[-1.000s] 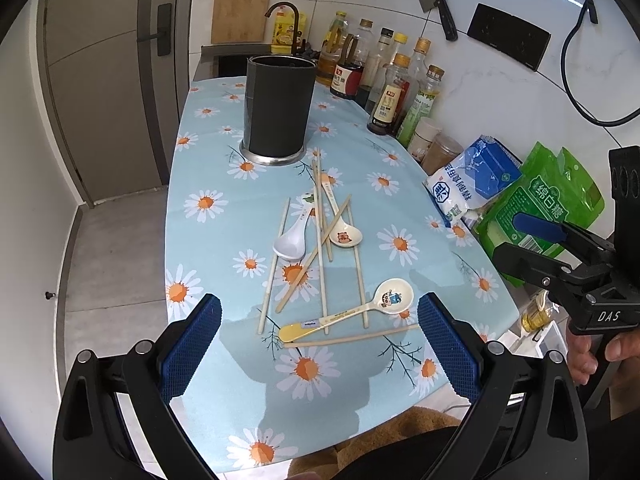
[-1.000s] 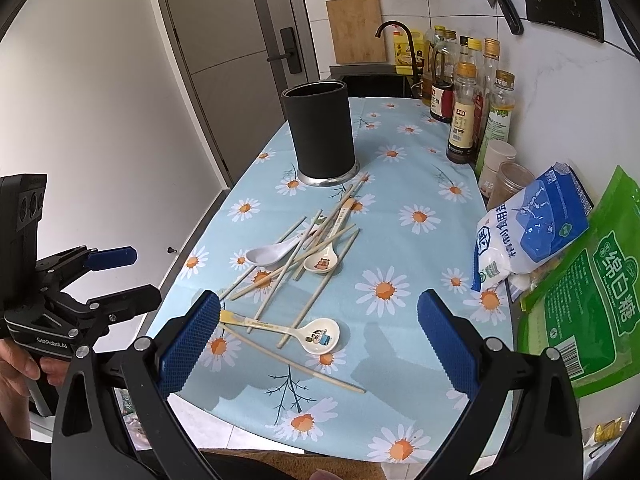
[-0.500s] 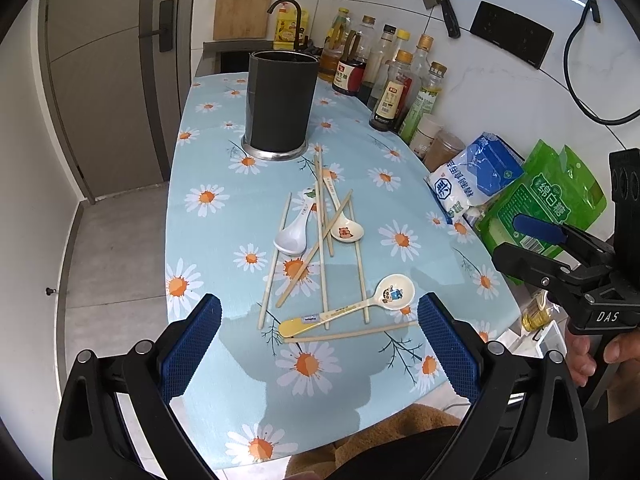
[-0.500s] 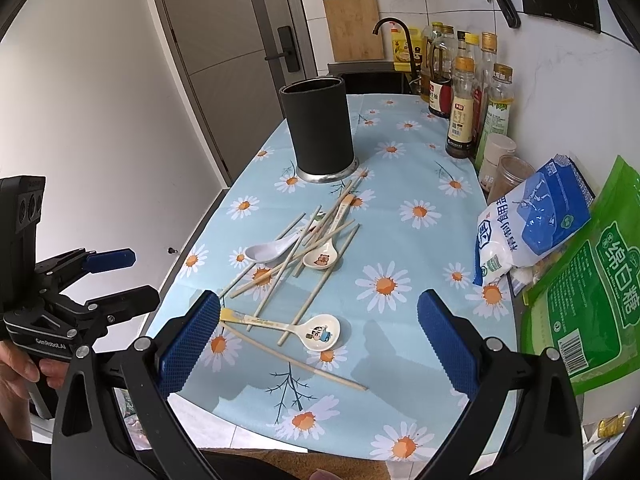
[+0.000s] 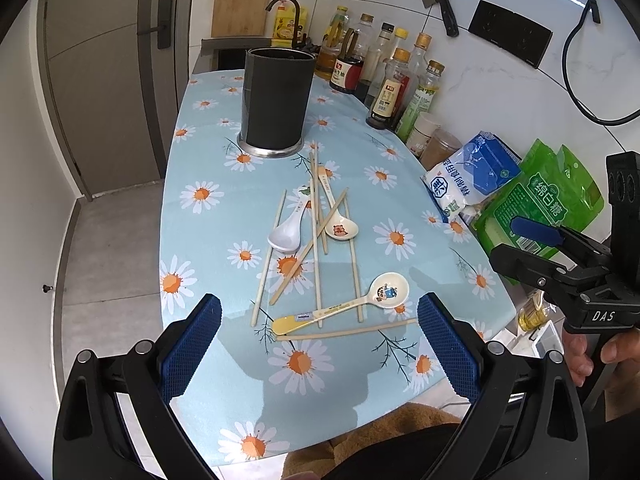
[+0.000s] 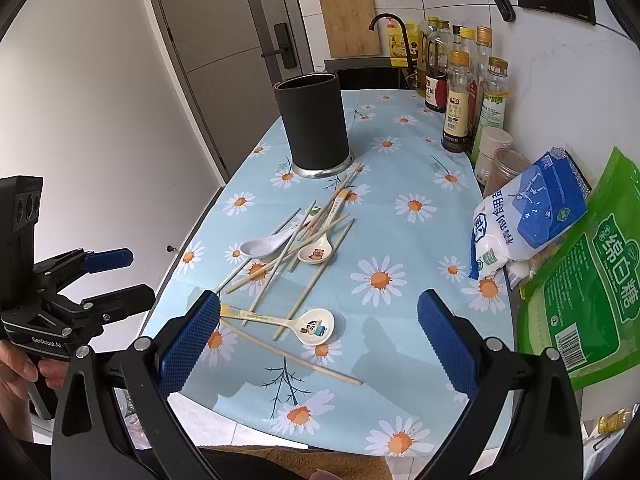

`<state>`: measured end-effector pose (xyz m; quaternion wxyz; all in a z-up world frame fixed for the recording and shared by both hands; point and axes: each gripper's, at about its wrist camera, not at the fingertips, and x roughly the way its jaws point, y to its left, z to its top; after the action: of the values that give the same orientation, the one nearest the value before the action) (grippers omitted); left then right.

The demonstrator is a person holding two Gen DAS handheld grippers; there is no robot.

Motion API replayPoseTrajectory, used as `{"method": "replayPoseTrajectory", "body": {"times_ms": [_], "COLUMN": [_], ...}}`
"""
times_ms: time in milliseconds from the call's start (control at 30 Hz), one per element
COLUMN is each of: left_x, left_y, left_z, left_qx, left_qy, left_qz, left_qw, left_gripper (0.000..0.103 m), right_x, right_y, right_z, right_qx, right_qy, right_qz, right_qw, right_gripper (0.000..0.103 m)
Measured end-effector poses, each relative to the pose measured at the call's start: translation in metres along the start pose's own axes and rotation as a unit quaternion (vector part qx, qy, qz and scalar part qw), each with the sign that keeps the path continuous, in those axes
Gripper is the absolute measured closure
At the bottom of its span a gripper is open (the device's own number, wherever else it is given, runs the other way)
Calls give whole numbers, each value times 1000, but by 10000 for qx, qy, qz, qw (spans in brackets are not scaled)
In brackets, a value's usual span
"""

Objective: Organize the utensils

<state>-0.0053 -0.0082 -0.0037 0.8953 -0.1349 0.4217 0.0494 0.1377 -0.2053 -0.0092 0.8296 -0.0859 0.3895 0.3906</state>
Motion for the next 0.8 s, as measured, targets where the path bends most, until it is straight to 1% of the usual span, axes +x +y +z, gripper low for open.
{"method": "replayPoseTrajectory", "body": {"times_ms": [567,800], "left_x": [1,4], "left_y": [3,10], "left_z": [-1,-3], "left_qx": [12,-91], "left_qy": [45,84], "left_qz": [28,65], "left_qw": [10000,9999], "left_gripper": [7,7], "right_x": [3,7], "right_y": [2,3], "right_z": [2,3], "right_qx": [-53,-126], "right_qy": [41,76], "right_qz": [23,88], "right_qw": [10000,9999], "right_gripper": [5,5]}}
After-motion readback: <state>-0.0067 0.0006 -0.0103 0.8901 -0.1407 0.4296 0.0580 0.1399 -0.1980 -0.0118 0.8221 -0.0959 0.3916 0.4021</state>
